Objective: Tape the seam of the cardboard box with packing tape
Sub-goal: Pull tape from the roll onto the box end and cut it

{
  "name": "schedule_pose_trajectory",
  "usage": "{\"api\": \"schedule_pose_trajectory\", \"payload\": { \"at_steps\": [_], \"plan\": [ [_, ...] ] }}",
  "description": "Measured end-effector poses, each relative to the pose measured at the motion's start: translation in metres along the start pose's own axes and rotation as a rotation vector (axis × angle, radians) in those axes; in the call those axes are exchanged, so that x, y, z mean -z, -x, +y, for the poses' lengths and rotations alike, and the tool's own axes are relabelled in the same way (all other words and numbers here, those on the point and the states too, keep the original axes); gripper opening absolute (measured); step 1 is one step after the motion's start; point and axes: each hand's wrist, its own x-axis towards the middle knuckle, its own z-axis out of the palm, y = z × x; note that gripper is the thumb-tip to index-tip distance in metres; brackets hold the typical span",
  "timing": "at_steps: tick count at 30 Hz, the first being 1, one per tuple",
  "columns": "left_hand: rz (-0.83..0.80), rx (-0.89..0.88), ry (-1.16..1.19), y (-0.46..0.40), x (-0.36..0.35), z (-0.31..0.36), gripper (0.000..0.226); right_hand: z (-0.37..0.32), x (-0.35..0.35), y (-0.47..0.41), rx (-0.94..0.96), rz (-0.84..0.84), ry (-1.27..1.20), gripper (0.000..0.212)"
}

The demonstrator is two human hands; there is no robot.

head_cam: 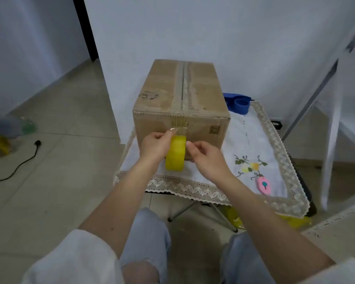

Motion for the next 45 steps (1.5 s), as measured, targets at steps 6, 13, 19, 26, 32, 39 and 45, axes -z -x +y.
{"api": "schedule_pose_trajectory", "payload": {
  "at_steps": [6,13,19,26,32,39,45],
  "plan": [
    [-0.026,0.049,0.157,-0.007,-0.009,-0.009,0.022,0.012,-0.006,-0.003,-0.114,-0.036,-0.182,0.036],
    [0.008,0.071,0.201,-0.009,-0.017,-0.013,0.024,0.075,0.035,-0.003,-0.219,0.325,0.188,0.021],
    [0.027,0.087,0.184,-0.012,-0.020,-0.013,0.036,0.115,0.069,0.001,-0.334,0.505,0.484,0.023],
    [0.034,0.085,0.172,-0.010,-0.019,-0.014,0.035,0.123,0.080,0.001,-0.553,0.328,0.667,0.047],
    [0.036,0.086,0.160,-0.007,-0.018,-0.012,0.034,0.123,0.082,0.000,-0.507,0.261,0.726,0.038],
    [0.033,0.082,0.152,-0.005,-0.017,-0.011,0.032,0.117,0.080,0.002,-0.412,0.231,0.556,0.043],
    [0.014,0.081,0.158,-0.001,-0.016,-0.010,0.037,0.085,0.066,0.014,-0.340,0.169,-0.158,0.011]
  ]
}}
